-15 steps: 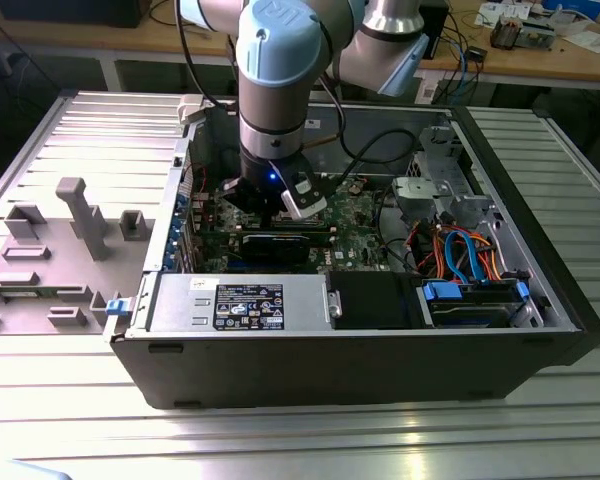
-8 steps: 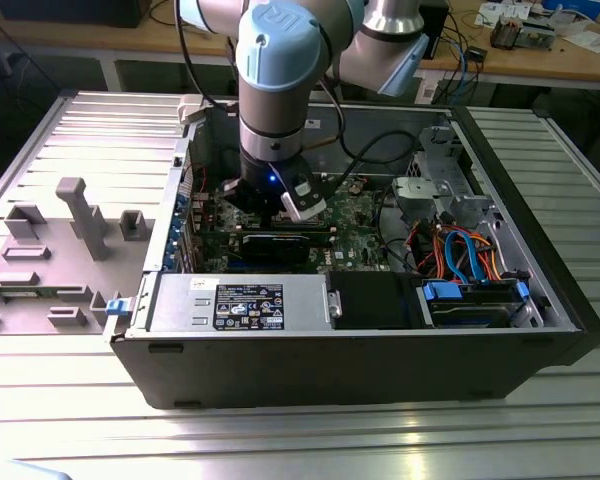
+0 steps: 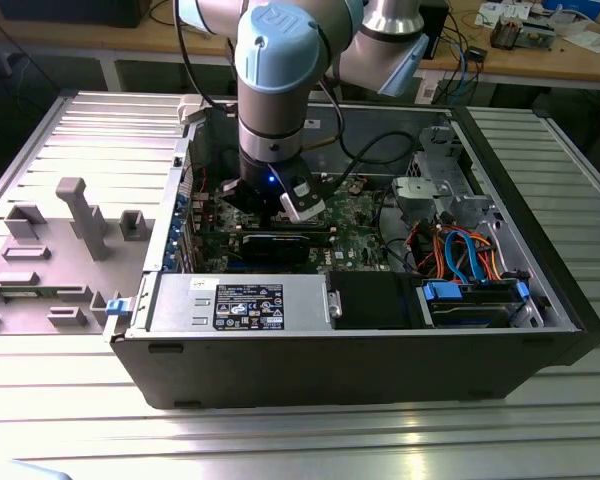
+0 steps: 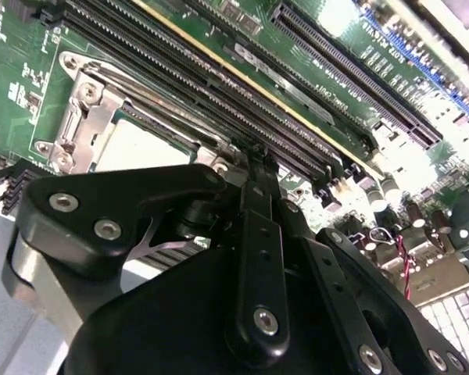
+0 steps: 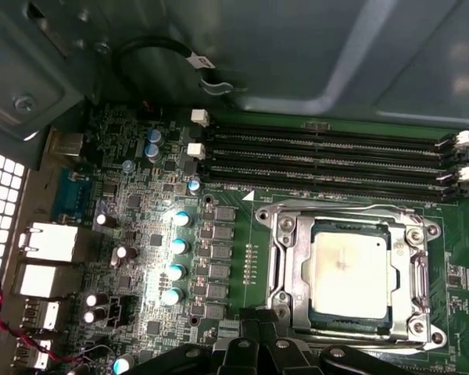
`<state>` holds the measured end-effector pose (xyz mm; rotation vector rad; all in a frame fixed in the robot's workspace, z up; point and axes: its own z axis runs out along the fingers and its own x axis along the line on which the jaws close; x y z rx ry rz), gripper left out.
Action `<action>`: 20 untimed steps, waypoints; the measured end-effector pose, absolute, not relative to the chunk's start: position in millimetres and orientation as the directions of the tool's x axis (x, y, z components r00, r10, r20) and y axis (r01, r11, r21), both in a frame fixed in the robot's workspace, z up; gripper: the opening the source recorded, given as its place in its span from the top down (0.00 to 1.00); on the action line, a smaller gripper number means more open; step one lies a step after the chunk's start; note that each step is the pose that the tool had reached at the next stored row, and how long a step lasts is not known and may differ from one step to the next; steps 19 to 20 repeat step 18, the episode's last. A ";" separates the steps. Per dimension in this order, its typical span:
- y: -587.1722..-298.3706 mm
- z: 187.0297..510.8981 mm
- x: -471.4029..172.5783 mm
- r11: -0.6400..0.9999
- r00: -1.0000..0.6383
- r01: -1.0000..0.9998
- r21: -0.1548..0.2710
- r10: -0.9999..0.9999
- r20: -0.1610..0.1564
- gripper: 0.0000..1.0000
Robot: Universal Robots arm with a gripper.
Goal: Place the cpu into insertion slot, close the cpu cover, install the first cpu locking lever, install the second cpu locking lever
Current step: 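Install the second cpu locking lever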
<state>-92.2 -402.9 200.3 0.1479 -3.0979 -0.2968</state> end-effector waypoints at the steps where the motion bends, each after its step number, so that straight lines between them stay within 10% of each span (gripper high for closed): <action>1: -402.9 200.3 -92.2 0.977 -0.995 -0.092 0.190 -0.097 0.017 0.89; 20: -402.8 221.2 -92.2 0.977 -0.995 -0.091 0.190 -0.097 0.021 0.89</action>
